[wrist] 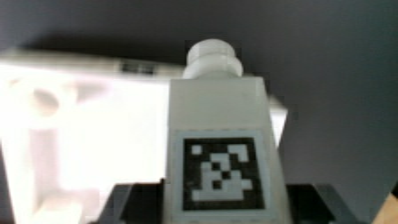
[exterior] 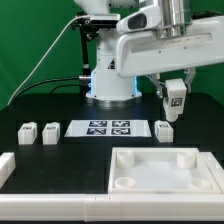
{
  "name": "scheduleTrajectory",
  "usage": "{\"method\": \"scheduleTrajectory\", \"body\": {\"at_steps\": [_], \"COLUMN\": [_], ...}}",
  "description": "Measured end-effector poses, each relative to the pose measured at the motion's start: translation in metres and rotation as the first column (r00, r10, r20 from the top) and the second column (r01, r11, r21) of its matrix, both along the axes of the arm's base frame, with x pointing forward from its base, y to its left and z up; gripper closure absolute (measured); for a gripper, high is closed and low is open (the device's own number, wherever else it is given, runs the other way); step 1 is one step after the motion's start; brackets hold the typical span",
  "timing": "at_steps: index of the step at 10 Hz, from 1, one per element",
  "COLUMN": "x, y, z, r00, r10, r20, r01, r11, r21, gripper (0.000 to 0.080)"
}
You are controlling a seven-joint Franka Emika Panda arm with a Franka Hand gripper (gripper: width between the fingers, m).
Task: Assemble one leg
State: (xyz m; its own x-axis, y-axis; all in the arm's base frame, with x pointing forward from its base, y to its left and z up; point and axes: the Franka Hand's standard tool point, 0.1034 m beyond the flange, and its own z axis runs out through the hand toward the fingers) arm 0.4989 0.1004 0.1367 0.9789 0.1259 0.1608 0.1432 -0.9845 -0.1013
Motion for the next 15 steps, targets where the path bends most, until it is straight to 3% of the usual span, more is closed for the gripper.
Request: {"method": "scheduleTrajectory", "body": {"at_steps": [4, 10, 11, 13, 14, 15], "x": [0.001, 0.081, 0.089, 0.086, 0.096, 0.093], "y": [0.002, -0.003, -0.005, -0.006, -0.01, -0.017], "z": [-0.001, -0.005, -0.006, -0.008, -0.004, -0.007], "r00": [1.0, 0.998, 0.996, 0.993, 0.978, 0.95], "r10": [0.001, 0.014, 0.027, 0.024, 0.021, 0.016], "r20": [0.003, 0.059, 0.09, 0.113, 0.21, 0.311], "r01": [-0.001, -0.016, -0.029, -0.026, -0.022, -0.012], "r11": [1.0, 1.0, 0.999, 1.0, 1.0, 1.0], "r21": [0.001, 0.024, 0.02, 0.016, 0.005, -0.016], "gripper": [0.0507, 0.0506, 0.0506, 0.0506, 0.0506, 0.0506]}}
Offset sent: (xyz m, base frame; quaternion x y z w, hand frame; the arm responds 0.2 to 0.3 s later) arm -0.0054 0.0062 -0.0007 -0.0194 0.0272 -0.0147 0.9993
